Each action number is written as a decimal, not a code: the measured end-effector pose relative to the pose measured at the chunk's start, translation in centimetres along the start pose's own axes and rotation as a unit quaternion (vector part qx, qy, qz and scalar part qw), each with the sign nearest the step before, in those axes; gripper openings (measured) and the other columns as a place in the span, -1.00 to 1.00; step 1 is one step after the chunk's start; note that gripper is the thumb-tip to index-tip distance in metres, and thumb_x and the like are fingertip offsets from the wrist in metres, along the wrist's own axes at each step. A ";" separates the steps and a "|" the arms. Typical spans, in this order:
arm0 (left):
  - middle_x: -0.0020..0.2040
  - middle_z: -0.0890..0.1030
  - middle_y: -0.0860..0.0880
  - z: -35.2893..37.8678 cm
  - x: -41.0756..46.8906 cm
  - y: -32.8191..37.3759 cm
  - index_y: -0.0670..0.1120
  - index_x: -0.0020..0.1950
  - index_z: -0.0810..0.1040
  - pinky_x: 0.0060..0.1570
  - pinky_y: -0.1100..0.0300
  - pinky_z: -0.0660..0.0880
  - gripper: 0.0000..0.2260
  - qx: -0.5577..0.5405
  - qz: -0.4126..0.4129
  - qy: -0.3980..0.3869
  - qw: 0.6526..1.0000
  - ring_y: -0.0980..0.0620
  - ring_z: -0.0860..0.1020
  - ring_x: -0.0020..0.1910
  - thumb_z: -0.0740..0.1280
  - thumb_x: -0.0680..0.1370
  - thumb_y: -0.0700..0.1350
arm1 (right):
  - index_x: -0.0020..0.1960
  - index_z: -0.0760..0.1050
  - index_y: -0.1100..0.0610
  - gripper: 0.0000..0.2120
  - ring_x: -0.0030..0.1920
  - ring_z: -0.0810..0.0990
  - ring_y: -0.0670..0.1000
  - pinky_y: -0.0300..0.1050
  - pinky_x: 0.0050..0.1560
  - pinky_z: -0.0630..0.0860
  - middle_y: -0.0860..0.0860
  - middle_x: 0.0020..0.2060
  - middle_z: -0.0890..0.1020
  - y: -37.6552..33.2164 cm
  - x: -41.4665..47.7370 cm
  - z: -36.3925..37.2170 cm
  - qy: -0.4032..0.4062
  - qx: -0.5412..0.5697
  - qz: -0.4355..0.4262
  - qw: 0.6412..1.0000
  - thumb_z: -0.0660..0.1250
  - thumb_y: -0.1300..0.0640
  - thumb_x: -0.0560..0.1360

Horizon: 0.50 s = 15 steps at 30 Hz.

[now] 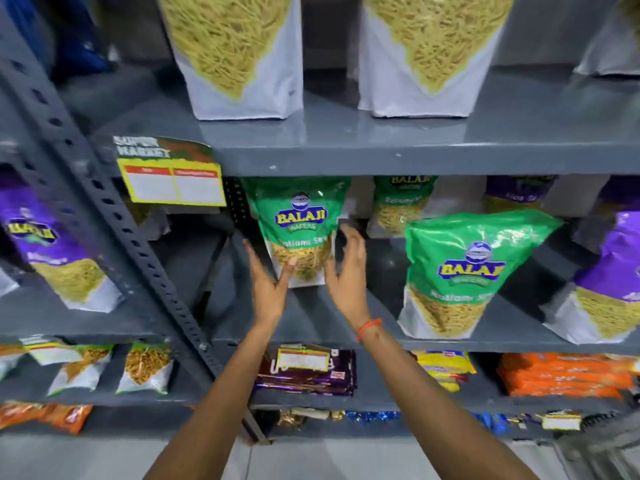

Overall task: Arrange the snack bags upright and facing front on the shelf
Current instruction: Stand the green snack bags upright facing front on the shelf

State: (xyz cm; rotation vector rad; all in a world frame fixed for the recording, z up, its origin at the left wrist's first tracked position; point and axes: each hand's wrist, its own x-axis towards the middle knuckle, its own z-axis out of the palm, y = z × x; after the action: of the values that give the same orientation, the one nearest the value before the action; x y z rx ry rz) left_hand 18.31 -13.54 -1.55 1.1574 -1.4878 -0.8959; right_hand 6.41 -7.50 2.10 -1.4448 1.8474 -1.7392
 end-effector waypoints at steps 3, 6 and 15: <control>0.53 0.16 -0.18 -0.5 3.3 -2.4 -0.23 0.49 0.07 0.46 0.09 0.21 -0.27 -0.012 -0.077 -0.098 0.992 -0.02 0.17 0.49 0.42 0.45 -0.20 | 0.45 0.02 0.38 -0.28 0.49 0.15 0.22 -0.09 0.45 0.07 0.30 0.46 0.17 3.3 2.9 2.2 -0.097 -0.038 0.179 0.978 0.34 0.35 0.43; 0.11 0.54 -0.19 -0.5 4.9 -3.9 -0.25 0.09 0.40 -0.09 0.31 0.46 -0.72 0.005 -0.124 -0.183 0.975 -0.04 0.47 0.09 0.41 0.46 -0.24 | 0.45 -0.05 0.38 -0.26 0.49 0.15 0.21 -0.07 0.37 0.26 0.29 0.48 0.15 5.6 4.2 2.6 -0.178 0.073 0.257 0.947 0.28 0.51 0.41; 0.19 0.50 -0.02 -3.6 -0.6 -6.3 -0.12 0.24 0.34 0.09 0.32 0.47 -0.61 -0.008 -0.129 -0.257 0.958 0.06 0.49 0.17 0.39 0.47 -0.22 | 0.32 0.24 0.23 -0.42 0.06 0.51 -0.15 -0.57 -0.09 0.47 0.04 0.15 0.48 7.4 -2.6 0.6 -0.204 0.144 0.227 0.941 0.41 0.39 0.38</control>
State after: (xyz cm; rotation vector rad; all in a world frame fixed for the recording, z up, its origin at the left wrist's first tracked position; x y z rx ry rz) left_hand 23.17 -14.55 -6.79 1.1785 -1.7559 -1.4695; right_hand 4.48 -7.28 -5.56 -1.0572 1.4817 -1.2976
